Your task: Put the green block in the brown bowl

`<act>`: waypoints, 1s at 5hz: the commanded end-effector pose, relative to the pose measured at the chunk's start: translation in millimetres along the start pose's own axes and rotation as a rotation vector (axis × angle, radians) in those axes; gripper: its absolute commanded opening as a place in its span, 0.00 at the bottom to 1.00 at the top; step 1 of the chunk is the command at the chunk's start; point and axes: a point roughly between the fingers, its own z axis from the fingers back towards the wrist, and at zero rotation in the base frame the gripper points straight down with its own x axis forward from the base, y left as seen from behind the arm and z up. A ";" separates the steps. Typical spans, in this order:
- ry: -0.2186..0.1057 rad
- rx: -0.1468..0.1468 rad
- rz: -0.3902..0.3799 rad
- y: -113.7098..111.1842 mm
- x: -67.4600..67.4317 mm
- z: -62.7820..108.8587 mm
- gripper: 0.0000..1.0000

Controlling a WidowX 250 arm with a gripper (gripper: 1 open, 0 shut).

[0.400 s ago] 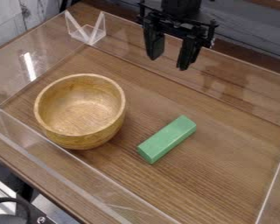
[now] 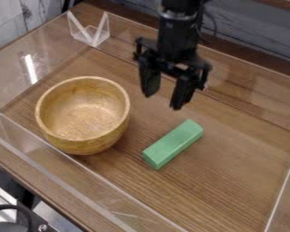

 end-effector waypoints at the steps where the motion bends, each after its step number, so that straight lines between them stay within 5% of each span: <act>1: -0.069 0.003 -0.059 -6.0 -5.3 4.6 1.00; 5: -0.093 0.000 -0.172 -21.0 -15.1 -17.9 1.00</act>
